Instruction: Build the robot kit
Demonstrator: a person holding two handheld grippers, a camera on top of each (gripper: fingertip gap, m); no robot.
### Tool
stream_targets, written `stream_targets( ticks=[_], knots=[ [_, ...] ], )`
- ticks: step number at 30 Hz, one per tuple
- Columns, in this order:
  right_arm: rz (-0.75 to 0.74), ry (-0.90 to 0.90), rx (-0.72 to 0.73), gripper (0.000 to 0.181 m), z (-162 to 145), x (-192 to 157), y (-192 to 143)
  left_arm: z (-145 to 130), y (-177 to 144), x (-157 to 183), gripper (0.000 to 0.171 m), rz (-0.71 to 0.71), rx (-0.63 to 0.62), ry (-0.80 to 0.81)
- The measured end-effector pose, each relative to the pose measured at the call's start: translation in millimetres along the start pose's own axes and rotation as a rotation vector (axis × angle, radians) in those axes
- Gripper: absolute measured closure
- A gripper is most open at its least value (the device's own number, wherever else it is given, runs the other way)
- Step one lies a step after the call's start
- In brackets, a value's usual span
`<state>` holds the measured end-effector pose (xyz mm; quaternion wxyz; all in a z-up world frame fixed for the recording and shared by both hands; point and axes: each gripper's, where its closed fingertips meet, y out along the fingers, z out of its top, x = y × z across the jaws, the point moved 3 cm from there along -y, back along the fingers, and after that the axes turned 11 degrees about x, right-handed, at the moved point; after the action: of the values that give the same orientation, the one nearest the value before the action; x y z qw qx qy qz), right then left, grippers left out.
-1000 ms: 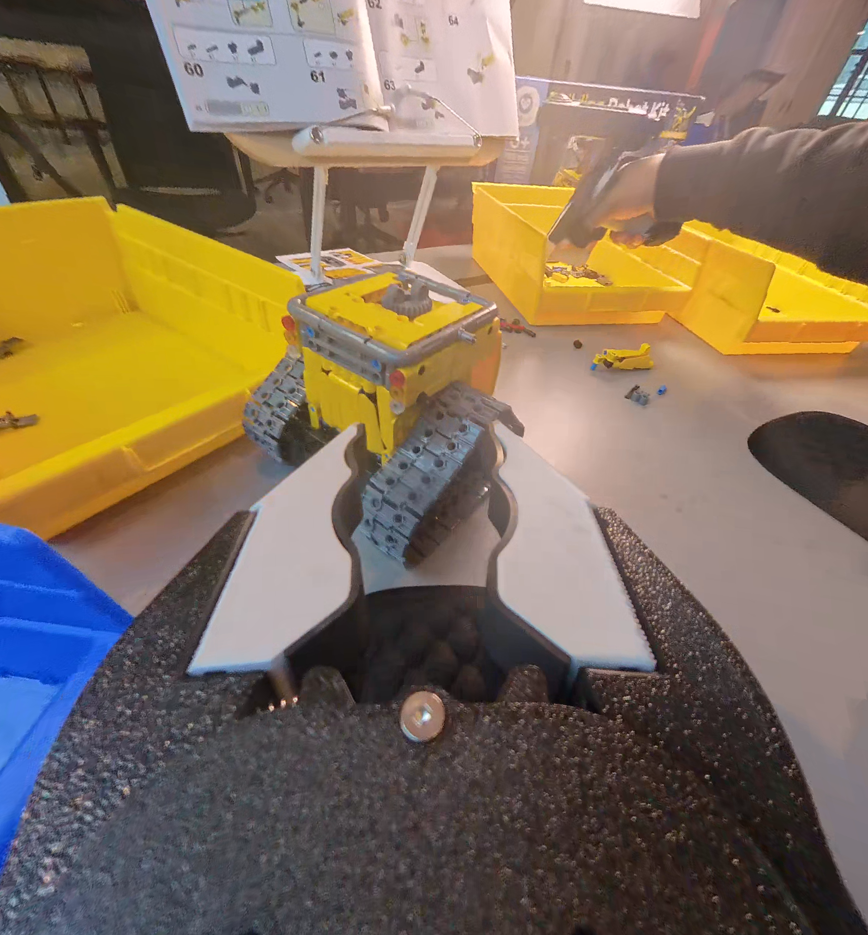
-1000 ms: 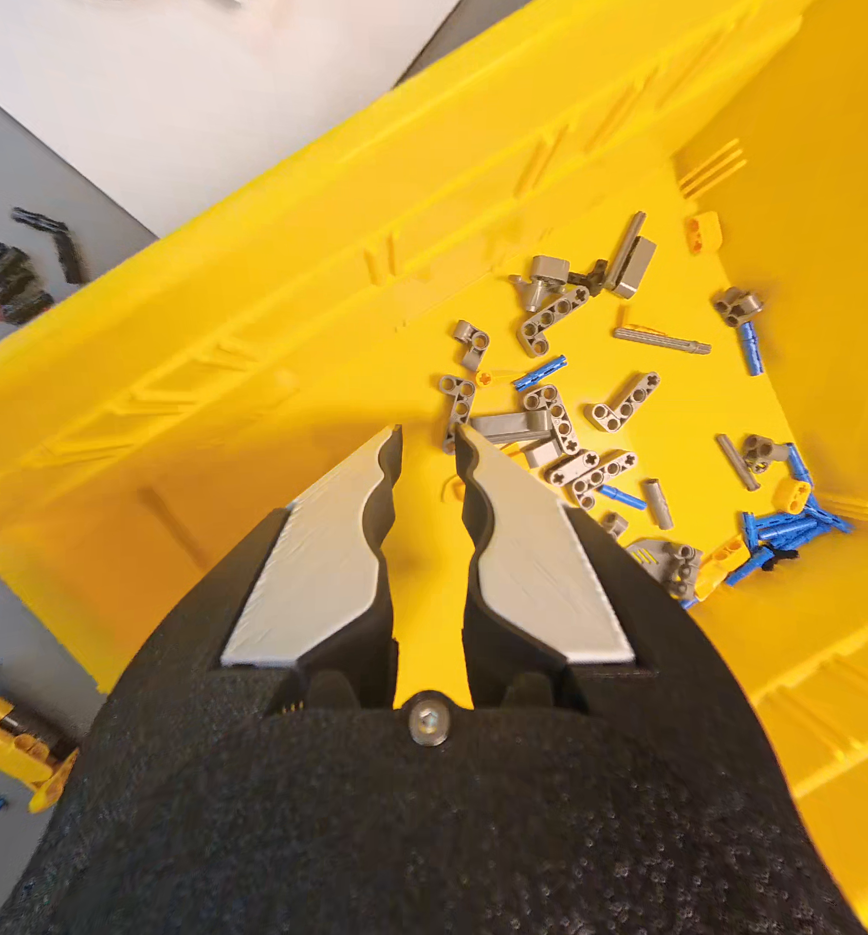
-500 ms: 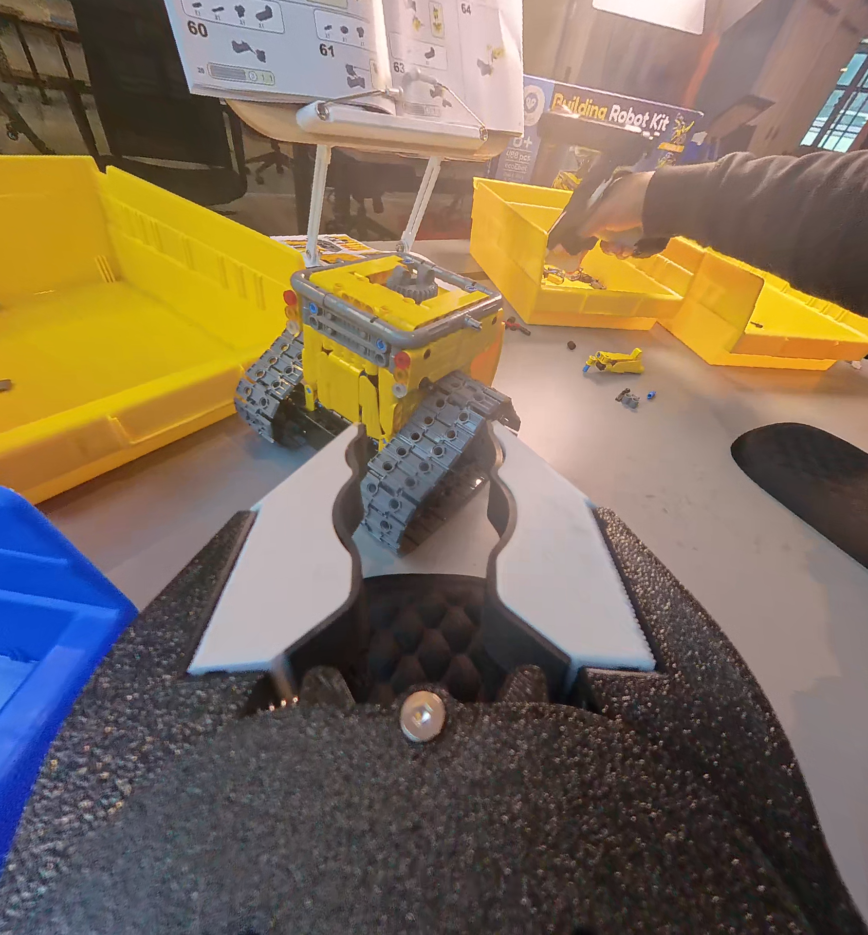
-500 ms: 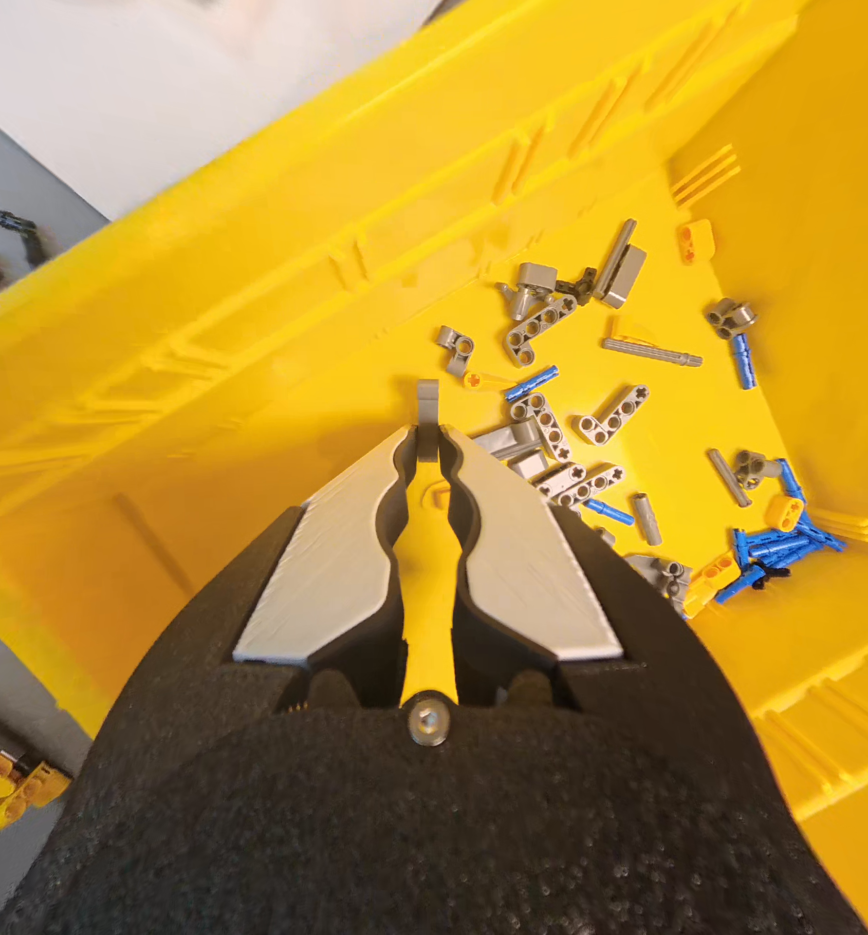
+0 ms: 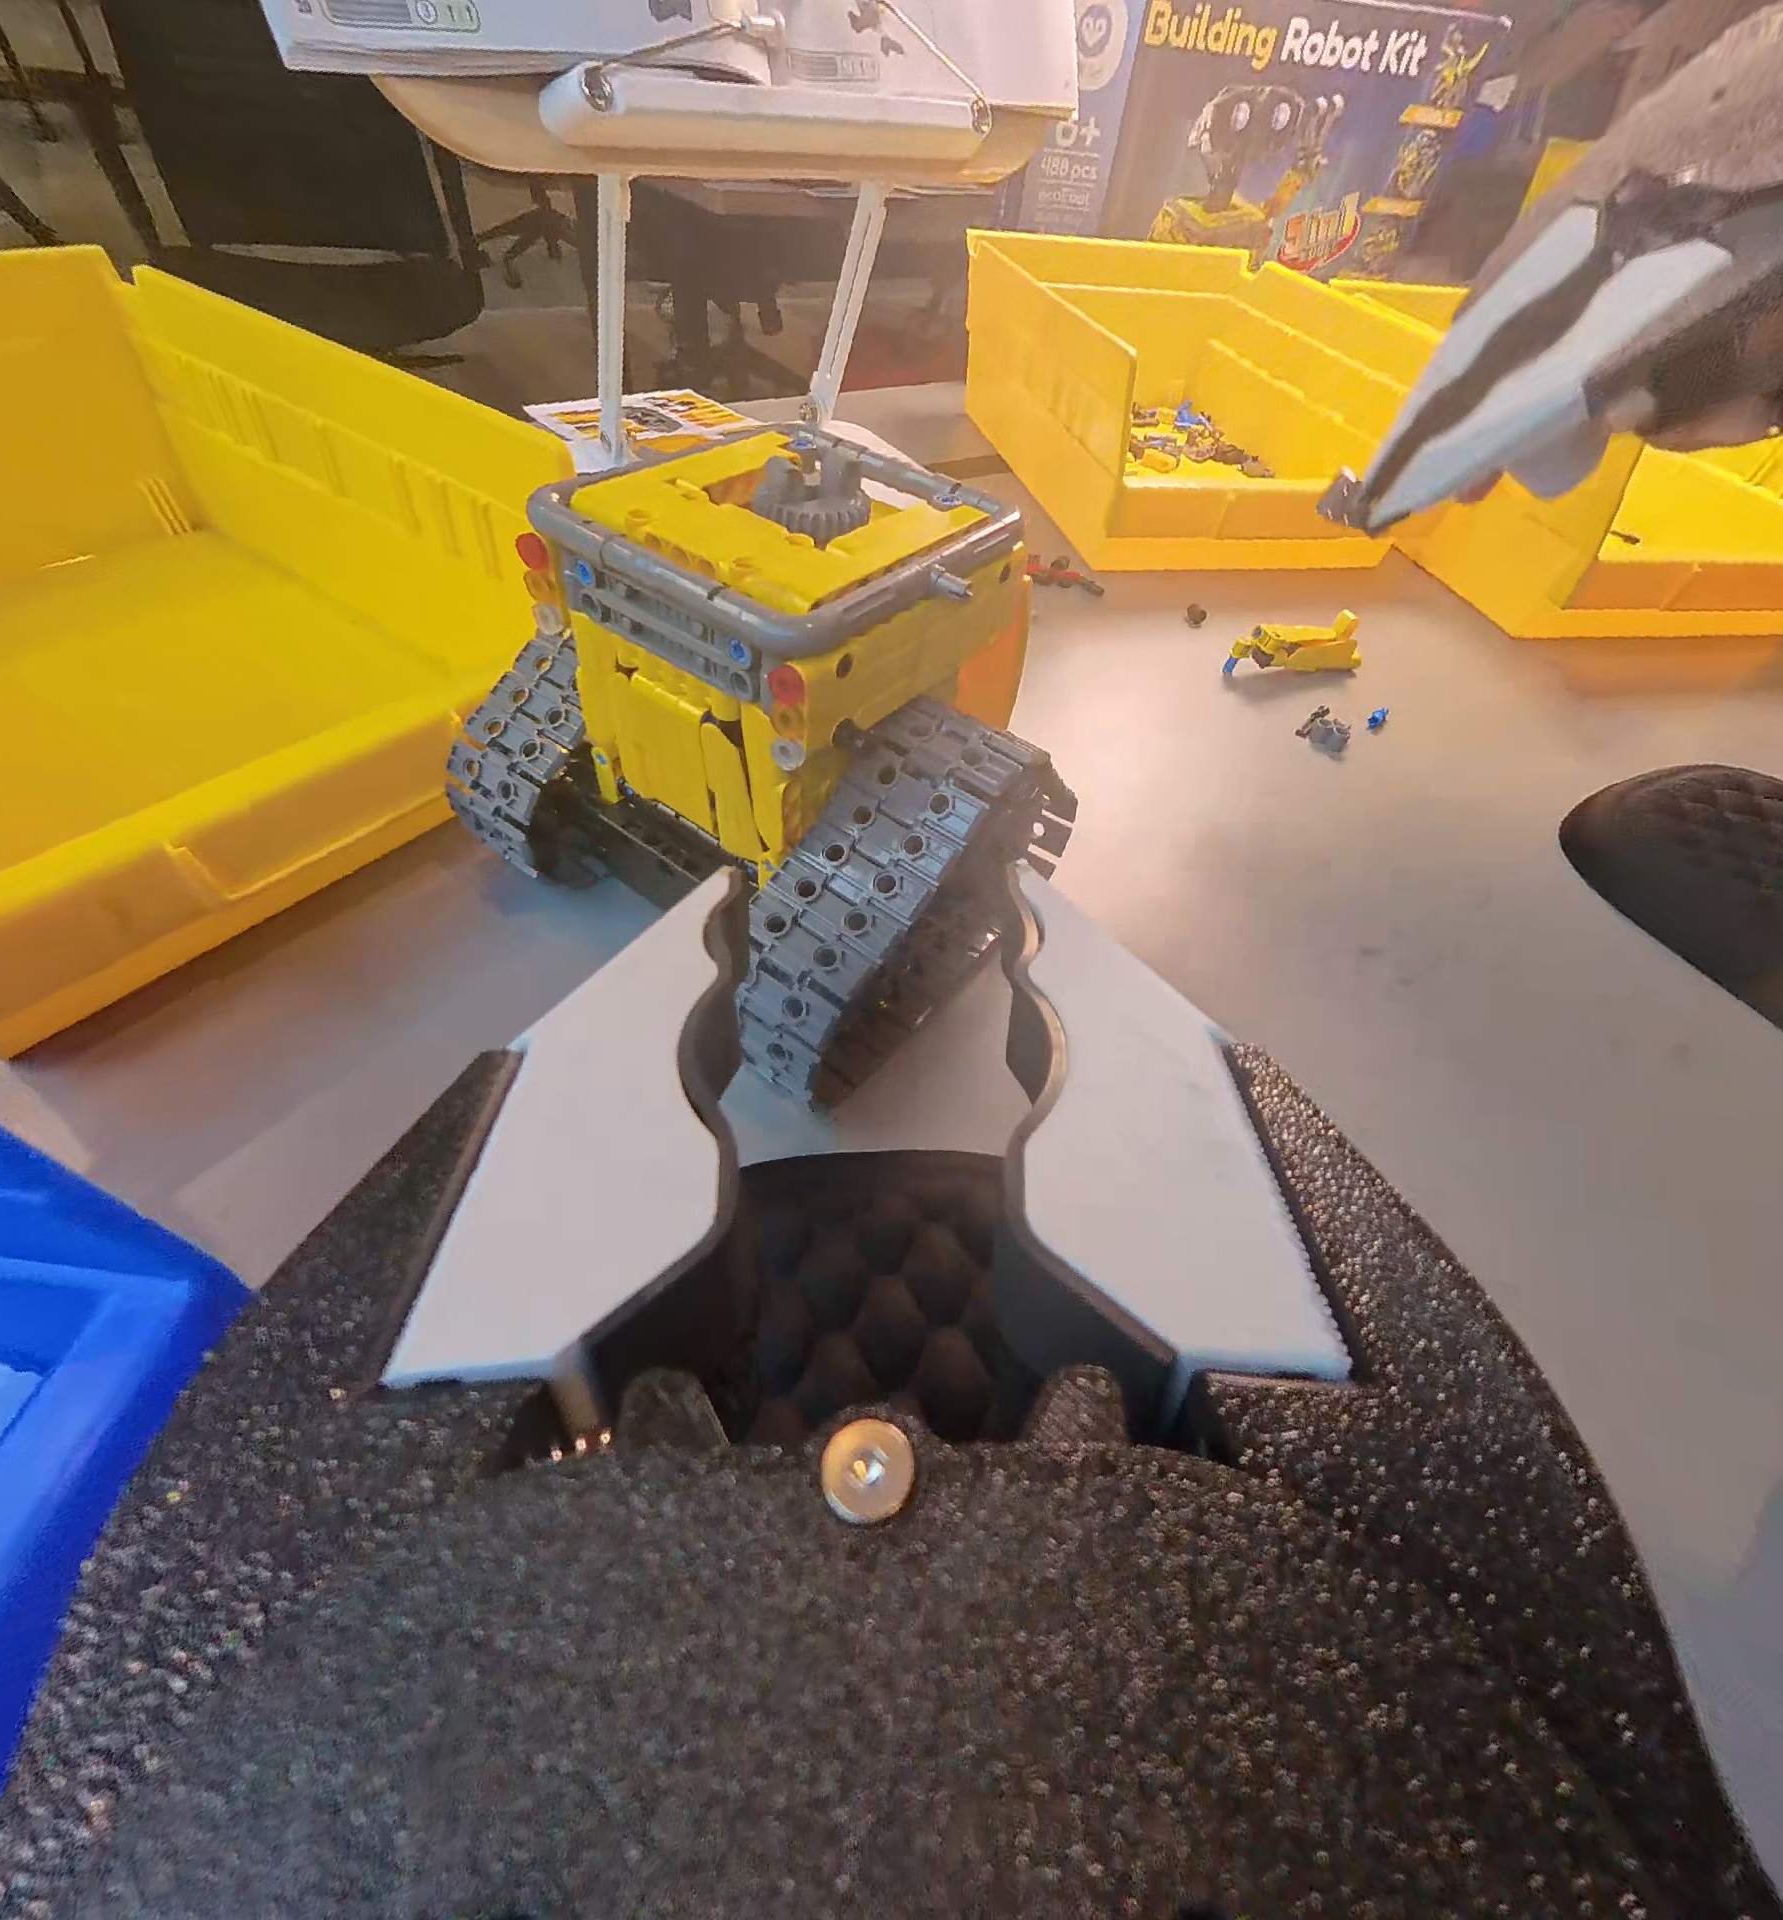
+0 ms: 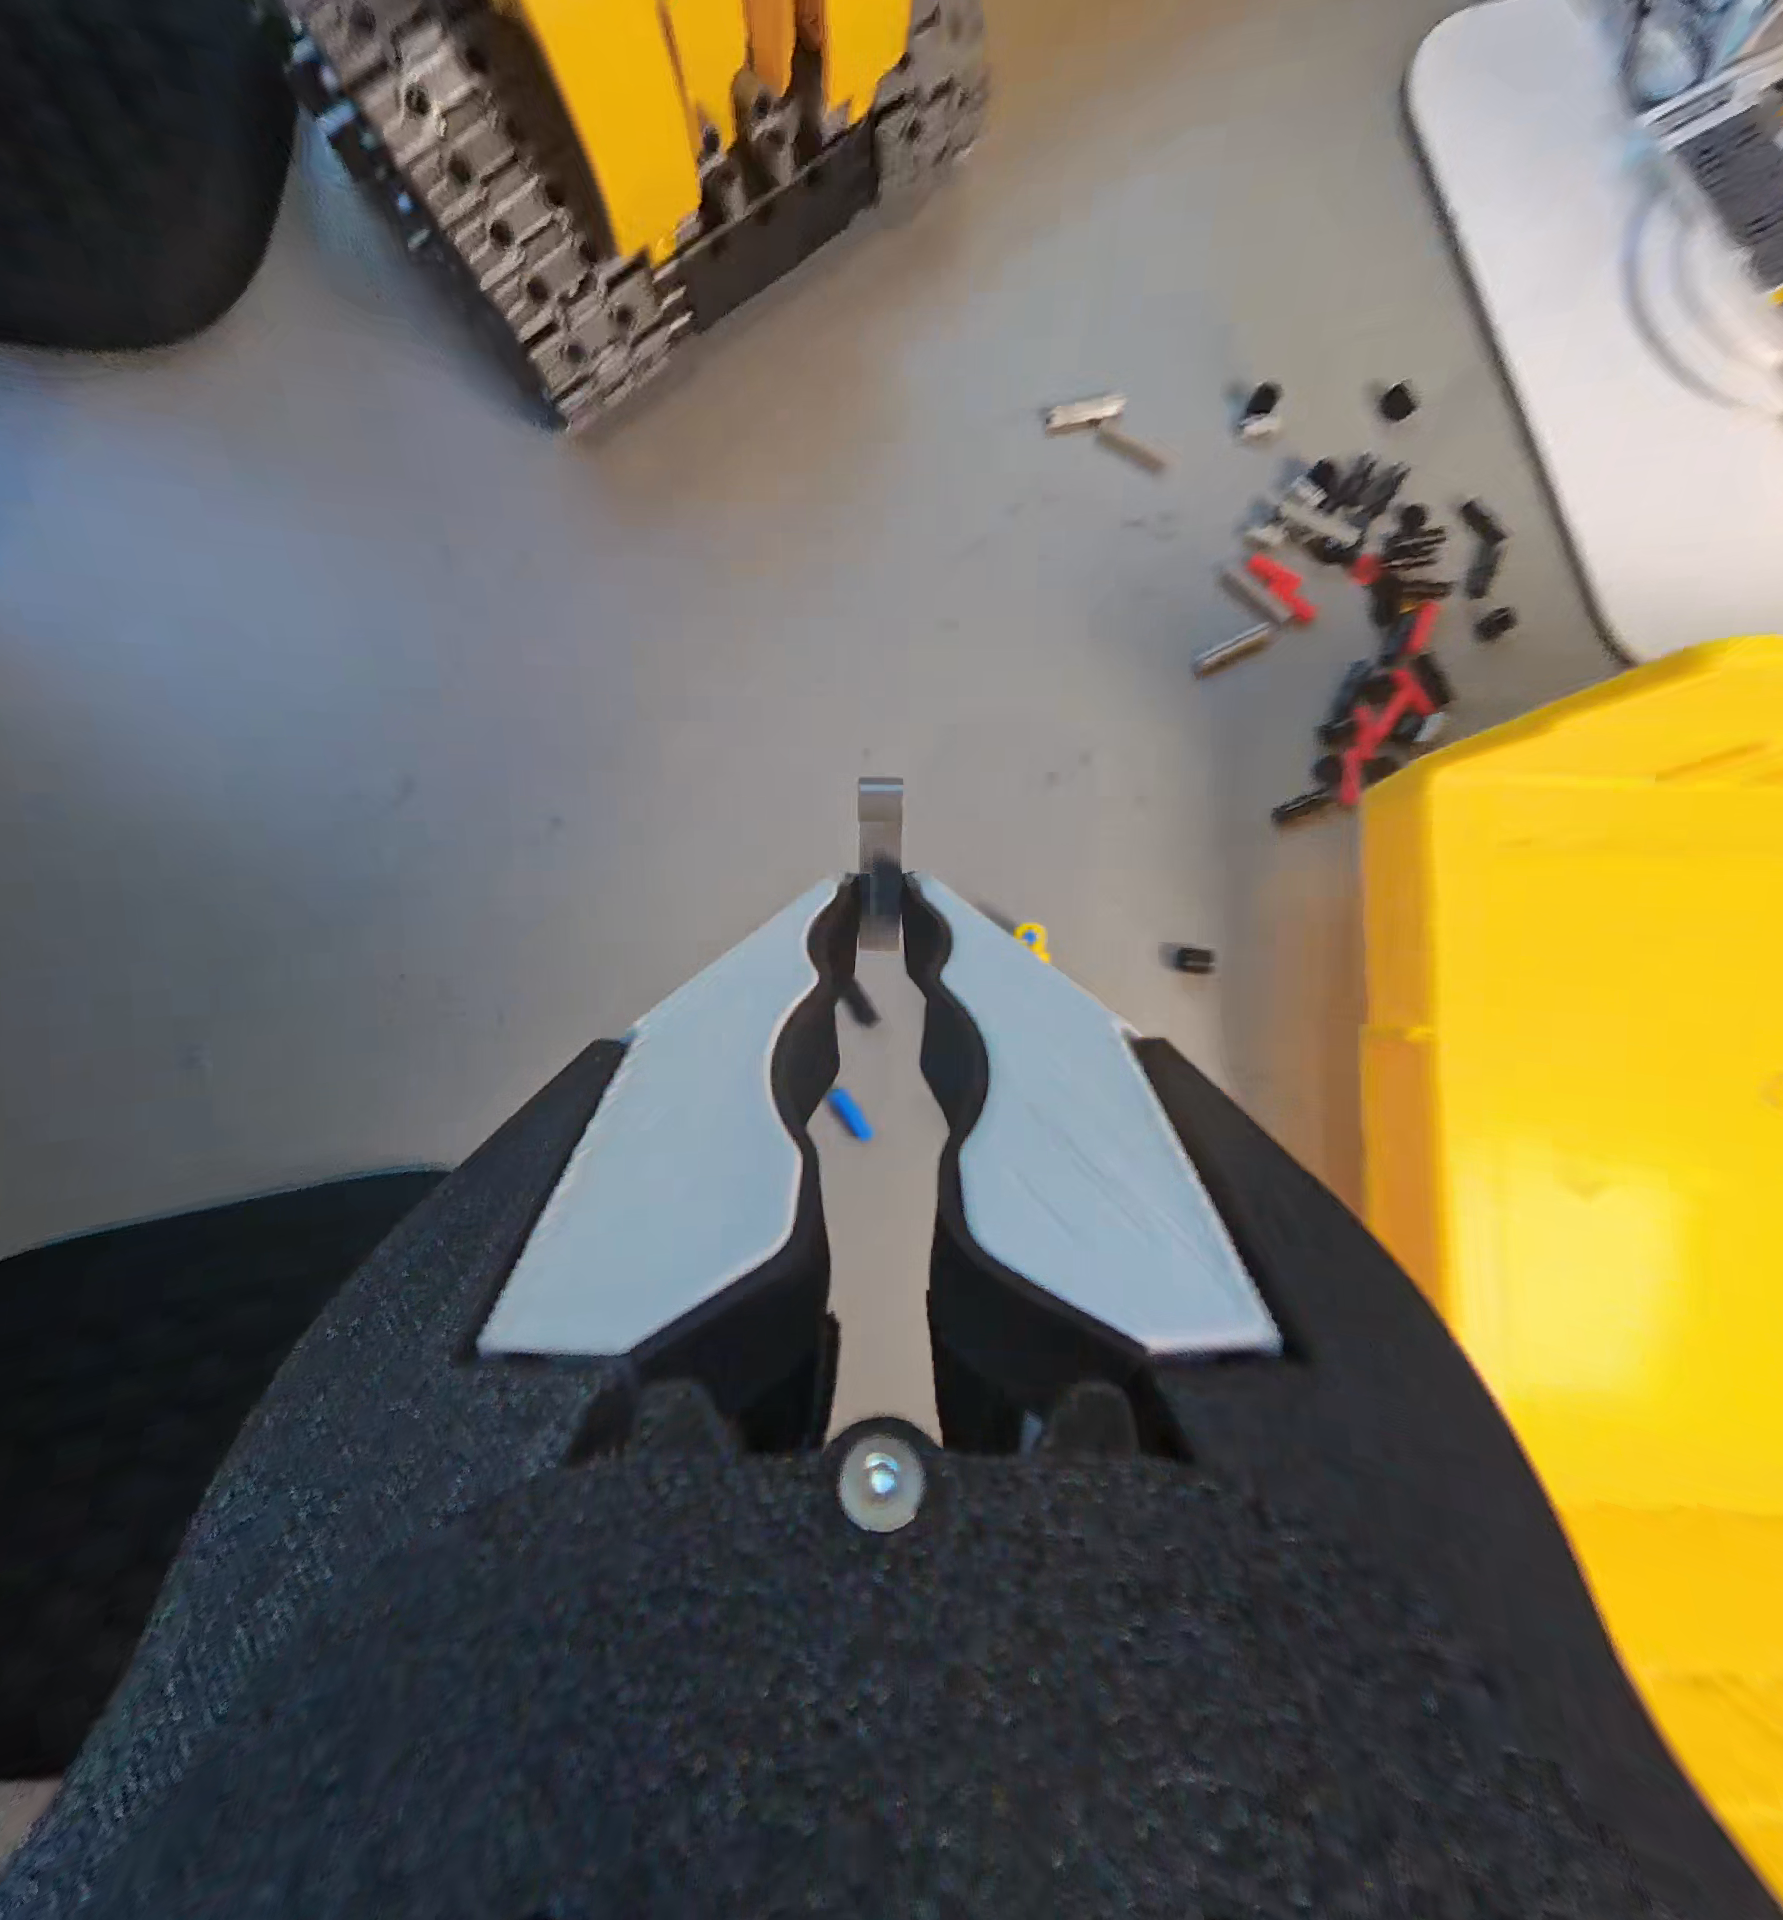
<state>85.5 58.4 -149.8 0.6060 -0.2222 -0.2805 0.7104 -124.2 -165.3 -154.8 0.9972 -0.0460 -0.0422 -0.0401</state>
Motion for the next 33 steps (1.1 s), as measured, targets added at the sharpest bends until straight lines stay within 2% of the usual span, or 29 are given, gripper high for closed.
stream_targets(
  ticks=[4, 9, 25, 33],
  knots=[
    [0.003, -0.001, -0.048, 0.173, -41.2, -24.1, 22.1, -3.3, 1.7, 4.8, 0.124, 0.01, -0.023, 0.068],
    [-0.045, -0.038, -0.08, 0.173, -63.8, -28.6, 30.8, -7.2, 3.6, 12.9, 0.124, 0.011, -0.05, 0.155],
    [-0.098, -0.129, -0.056, 0.169, -59.4, -26.8, 37.5, -16.4, 10.1, 10.4, 0.12, 0.009, -0.11, 0.137],
    [-0.165, -0.322, -0.015, 0.171, -55.0, -28.2, 36.5, -17.0, 10.3, 14.0, 0.121, 0.016, -0.114, 0.181]
  ],
)
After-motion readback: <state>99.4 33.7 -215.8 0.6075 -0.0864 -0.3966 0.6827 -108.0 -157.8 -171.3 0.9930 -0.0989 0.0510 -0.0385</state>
